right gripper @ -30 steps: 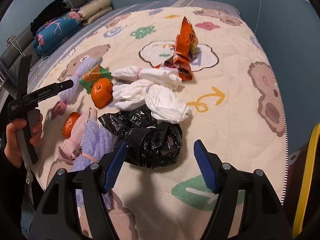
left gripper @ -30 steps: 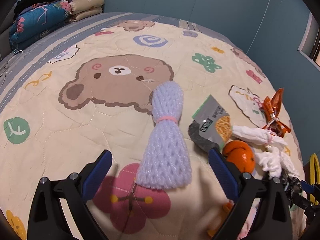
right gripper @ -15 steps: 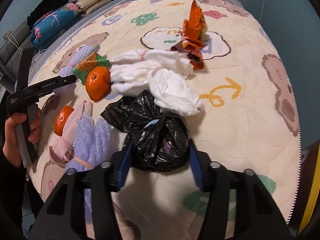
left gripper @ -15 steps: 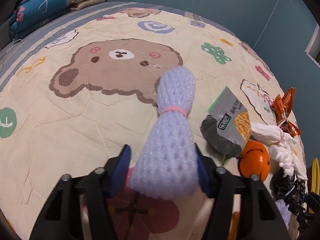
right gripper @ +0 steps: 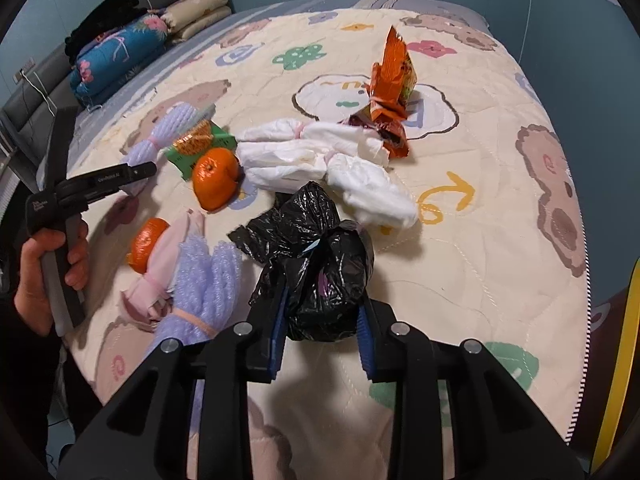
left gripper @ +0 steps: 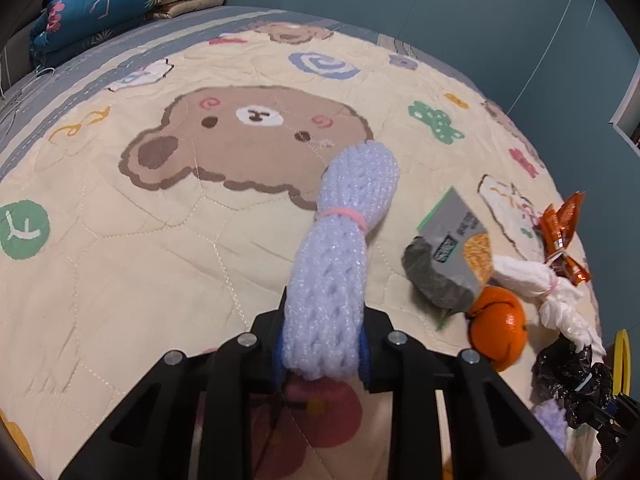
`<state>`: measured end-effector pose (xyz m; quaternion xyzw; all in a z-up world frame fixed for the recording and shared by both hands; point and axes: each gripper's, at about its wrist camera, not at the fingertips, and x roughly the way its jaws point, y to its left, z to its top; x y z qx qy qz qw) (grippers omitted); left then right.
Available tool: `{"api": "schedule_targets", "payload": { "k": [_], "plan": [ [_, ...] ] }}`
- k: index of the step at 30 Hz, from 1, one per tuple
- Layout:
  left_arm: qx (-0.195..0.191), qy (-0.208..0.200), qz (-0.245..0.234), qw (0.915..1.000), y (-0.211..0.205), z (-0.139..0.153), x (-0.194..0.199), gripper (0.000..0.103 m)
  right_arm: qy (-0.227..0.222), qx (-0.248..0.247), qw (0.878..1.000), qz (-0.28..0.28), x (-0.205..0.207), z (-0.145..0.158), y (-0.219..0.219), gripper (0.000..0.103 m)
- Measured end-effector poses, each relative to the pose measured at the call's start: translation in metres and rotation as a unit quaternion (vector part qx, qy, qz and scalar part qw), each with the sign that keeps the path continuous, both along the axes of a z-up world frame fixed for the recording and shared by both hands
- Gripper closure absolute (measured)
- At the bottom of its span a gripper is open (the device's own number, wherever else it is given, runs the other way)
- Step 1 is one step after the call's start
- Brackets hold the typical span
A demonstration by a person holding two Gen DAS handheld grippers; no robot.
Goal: Collect trash
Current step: 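Grasp the lavender foam net with the left tool while the right tool grasps another black bag, then carry the foam net and black bag to the yellow bin and release both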
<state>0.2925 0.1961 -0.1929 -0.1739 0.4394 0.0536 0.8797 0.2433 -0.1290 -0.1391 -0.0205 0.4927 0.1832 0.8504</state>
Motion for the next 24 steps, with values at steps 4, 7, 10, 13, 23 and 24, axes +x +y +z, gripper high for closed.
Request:
{"api": "schedule_targets", "payload": {
  "k": [4,7,10,13,23,24],
  "plan": [
    [-0.002,-0.013,-0.004,0.9999,0.001,0.015,-0.009,0.078,-0.009,0.019,1.0,0.001,-0.009,0.017,-0.009,0.075],
    [-0.003,-0.023,-0.005,0.9997,0.002,0.025,-0.017,0.078,-0.021,0.032,0.999,0.002,-0.019,0.03,-0.016,0.075],
    [-0.005,-0.03,-0.005,0.9995,0.003,0.035,-0.025,0.078,-0.029,0.048,0.998,0.002,-0.027,0.043,-0.024,0.074],
    [-0.002,-0.04,-0.007,0.9992,0.001,0.045,-0.034,0.078,-0.04,0.06,0.997,-0.003,-0.033,0.055,-0.034,0.075],
    [0.001,-0.066,-0.035,0.9972,-0.027,0.077,-0.05,0.078,-0.067,0.077,0.994,-0.025,-0.05,0.081,-0.066,0.075],
    [0.002,-0.068,-0.04,0.9969,-0.032,0.08,-0.051,0.078,-0.07,0.078,0.994,-0.028,-0.052,0.084,-0.07,0.075]
  ]
}}
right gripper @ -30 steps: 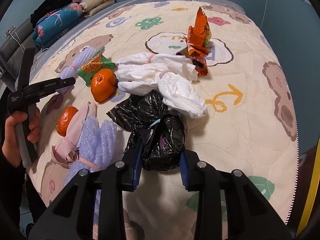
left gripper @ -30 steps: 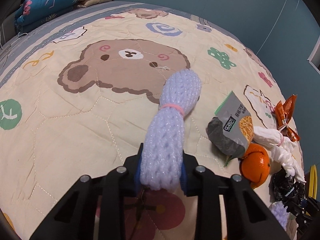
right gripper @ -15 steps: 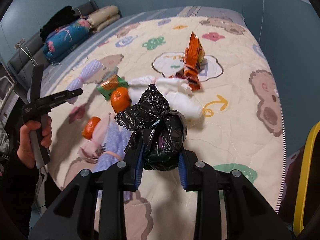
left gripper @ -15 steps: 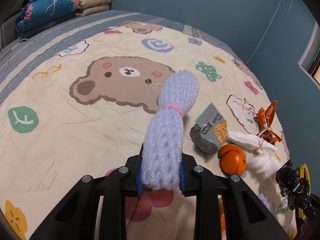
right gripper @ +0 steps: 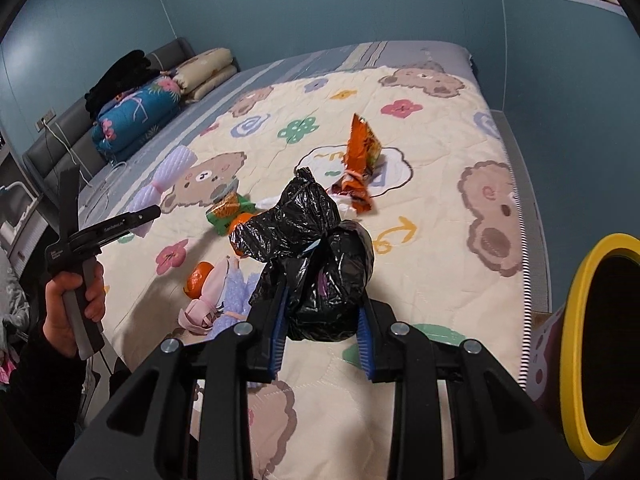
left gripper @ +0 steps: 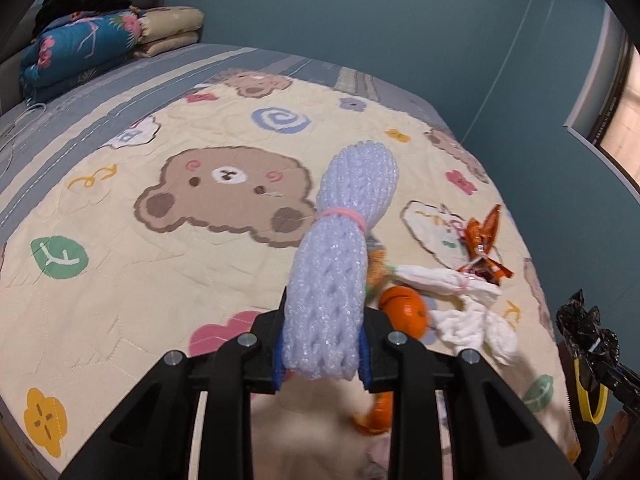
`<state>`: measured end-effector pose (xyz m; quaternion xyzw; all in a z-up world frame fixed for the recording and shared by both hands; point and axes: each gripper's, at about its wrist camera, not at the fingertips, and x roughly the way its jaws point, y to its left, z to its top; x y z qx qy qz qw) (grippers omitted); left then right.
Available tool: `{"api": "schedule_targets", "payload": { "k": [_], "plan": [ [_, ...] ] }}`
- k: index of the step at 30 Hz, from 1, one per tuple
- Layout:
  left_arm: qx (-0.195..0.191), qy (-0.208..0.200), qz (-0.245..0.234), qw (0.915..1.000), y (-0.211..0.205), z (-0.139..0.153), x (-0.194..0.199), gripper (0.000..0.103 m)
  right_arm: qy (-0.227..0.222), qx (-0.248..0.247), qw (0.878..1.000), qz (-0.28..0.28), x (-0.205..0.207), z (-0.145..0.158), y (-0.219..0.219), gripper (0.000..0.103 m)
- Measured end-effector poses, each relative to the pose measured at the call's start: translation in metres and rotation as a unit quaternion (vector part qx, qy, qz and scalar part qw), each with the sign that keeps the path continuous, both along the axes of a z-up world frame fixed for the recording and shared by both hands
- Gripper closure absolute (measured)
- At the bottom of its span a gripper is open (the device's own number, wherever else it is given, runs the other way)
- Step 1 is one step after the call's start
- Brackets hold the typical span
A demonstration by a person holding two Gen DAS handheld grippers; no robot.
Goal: Collect trash
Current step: 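Carry the foam net and black bag to the yellow bin and release both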
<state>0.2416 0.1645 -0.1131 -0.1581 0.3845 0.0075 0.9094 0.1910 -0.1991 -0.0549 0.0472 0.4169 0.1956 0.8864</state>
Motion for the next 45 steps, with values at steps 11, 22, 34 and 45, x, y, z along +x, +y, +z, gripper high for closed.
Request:
{"api": "schedule_targets", "payload": {
  "k": [11,22,34,45],
  "plan": [
    [0.011,-0.019,-0.052,0.9984,-0.06,0.026,-0.004,0.078,-0.017,0.016,0.999,-0.036,-0.014,0.017,-0.039,0.075],
    [0.006,-0.045,-0.111,0.9927,-0.119,0.055,-0.011,0.078,-0.039,0.029,0.996,-0.075,-0.024,0.032,-0.083,0.075],
    [0.0,-0.091,-0.185,0.9786,-0.195,0.092,-0.018,0.078,-0.088,0.031,0.987,-0.133,-0.044,0.064,-0.138,0.075],
    [-0.007,-0.122,-0.27,0.9551,-0.292,0.126,-0.015,0.078,-0.144,0.014,0.964,-0.224,-0.077,0.095,-0.214,0.074]
  ]
}}
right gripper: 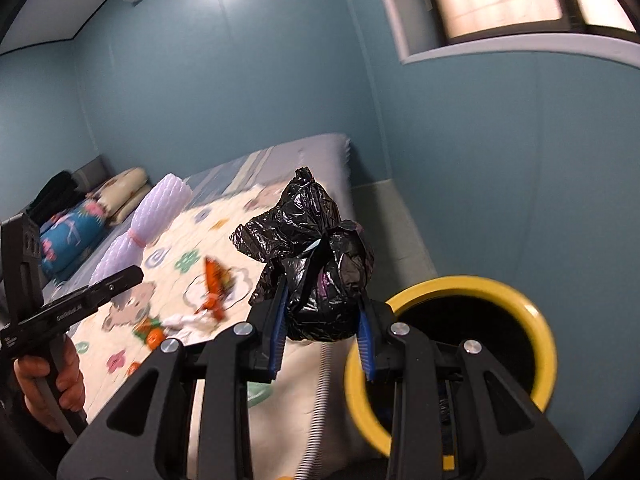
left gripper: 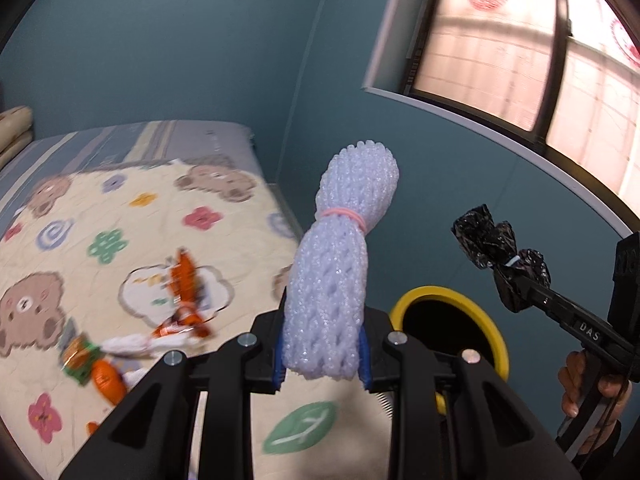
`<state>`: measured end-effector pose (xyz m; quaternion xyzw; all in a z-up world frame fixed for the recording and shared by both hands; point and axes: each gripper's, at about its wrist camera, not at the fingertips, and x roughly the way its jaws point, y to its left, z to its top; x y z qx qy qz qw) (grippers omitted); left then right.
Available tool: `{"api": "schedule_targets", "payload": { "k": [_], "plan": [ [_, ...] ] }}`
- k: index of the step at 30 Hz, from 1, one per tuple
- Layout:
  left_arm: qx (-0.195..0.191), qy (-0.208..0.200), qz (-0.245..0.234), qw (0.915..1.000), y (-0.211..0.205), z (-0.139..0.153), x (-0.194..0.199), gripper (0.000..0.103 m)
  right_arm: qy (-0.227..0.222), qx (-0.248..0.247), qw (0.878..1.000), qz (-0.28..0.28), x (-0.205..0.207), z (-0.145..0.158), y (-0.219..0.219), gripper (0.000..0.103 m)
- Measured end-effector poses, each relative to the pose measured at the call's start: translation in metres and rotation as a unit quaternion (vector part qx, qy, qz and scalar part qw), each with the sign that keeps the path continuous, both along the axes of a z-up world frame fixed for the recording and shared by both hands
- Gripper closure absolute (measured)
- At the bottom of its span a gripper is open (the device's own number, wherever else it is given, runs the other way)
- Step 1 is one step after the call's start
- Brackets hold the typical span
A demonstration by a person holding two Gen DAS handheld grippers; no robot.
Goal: Collect trash
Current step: 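Carry the foam net and black bag to the yellow bin and release both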
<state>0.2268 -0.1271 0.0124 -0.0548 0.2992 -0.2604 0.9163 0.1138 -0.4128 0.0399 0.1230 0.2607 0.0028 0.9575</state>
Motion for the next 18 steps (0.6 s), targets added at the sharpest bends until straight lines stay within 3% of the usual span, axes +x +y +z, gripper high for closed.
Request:
{"api": "schedule_targets", "payload": {
  "k": [8,18],
  "plan": [
    [0.004,-0.011,-0.054,0.9985,-0.072,0.008,0.002,0.078,-0.014,0.003,0.998,-0.062,-0.014,0.004,-0.051,0.074],
    [0.019,0.026,-0.092,0.9952,-0.14,-0.024,0.023,0.078,0.008,0.014,0.995,-0.097,-0.002,-0.023,-0.082,0.074]
  ]
}}
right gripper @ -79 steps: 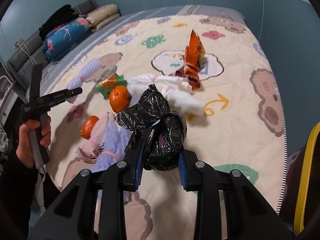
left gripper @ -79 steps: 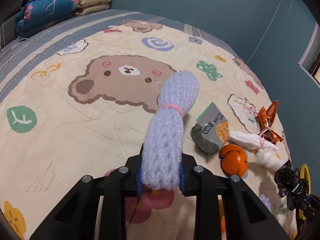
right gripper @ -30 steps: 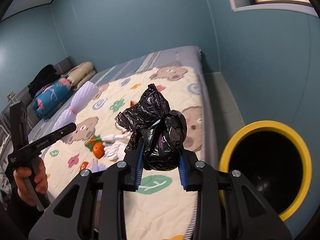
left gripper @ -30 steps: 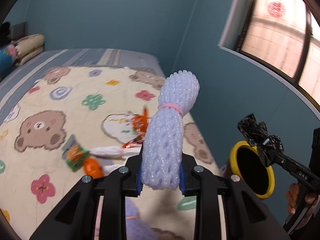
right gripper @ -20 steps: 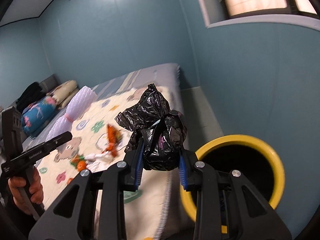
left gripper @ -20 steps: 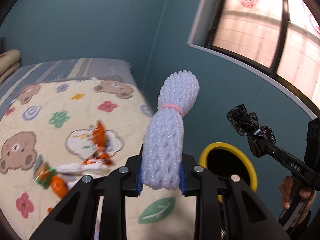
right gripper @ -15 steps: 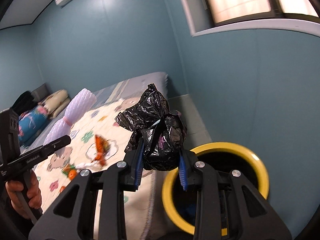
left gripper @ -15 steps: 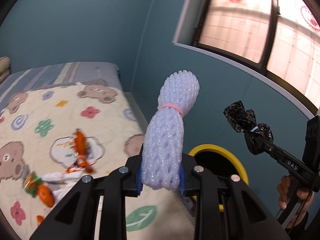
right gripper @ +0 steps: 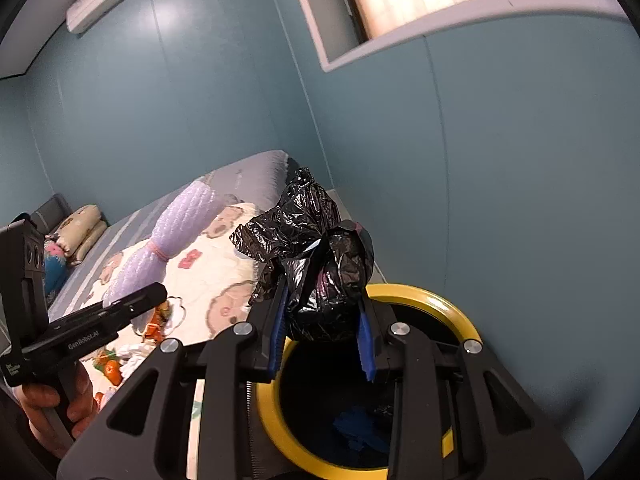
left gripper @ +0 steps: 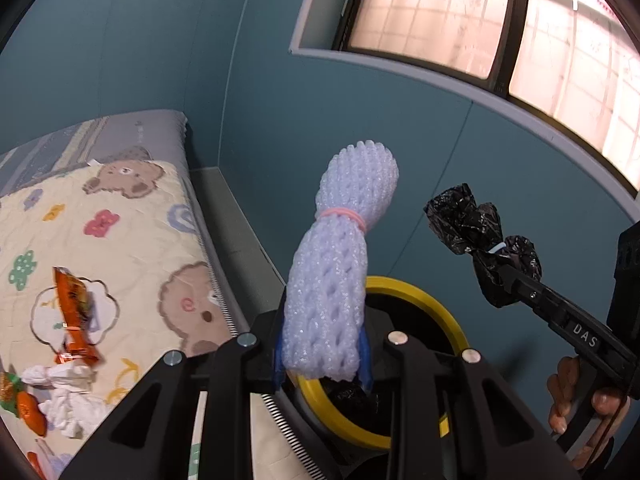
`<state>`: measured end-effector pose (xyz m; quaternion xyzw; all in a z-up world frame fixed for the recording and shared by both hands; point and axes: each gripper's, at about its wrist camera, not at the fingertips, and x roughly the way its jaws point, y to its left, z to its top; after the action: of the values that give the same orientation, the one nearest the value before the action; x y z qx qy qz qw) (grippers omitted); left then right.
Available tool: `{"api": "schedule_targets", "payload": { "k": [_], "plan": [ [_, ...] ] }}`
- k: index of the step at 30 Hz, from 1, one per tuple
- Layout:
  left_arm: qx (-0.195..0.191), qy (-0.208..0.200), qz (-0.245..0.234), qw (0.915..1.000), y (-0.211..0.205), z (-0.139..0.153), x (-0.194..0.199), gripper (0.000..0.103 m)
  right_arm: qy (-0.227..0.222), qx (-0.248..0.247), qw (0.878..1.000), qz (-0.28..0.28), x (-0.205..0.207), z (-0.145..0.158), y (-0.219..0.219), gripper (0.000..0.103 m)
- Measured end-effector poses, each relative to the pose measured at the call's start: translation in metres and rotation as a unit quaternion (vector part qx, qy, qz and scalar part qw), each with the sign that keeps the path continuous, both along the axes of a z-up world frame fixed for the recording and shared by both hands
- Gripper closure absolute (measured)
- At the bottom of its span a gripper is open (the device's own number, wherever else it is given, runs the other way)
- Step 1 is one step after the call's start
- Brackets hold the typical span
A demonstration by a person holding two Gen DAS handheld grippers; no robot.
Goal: Collect trash
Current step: 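Carry the foam net and black bag to the yellow bin and release both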
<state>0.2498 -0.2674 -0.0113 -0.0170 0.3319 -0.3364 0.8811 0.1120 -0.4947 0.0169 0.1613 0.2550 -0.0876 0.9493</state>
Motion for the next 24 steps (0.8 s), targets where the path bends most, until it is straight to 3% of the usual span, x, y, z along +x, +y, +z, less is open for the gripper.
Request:
{"api": "schedule_targets", "payload": {
  "k": [12,18,21,24],
  "plan": [
    [0.023,0.066,-0.024,0.9973,-0.05,-0.058,0.022,0.077,0.041,0.033,0.998,-0.025,0.02,-0.05,-0.034,0.074],
    [0.027,0.074,-0.032,0.9963,-0.064,-0.071,0.024,0.076,0.048,0.036,0.997,-0.04,0.024,-0.058,-0.044,0.069],
    [0.019,0.079,-0.035,0.9961,-0.068,-0.071,0.023,0.07,0.047,0.039,0.997,-0.047,0.023,-0.06,-0.049,0.066],
    [0.012,0.08,-0.037,0.996,-0.069,-0.069,0.02,0.055,0.045,0.034,0.997,-0.054,0.018,-0.057,-0.049,0.059]
  ]
}}
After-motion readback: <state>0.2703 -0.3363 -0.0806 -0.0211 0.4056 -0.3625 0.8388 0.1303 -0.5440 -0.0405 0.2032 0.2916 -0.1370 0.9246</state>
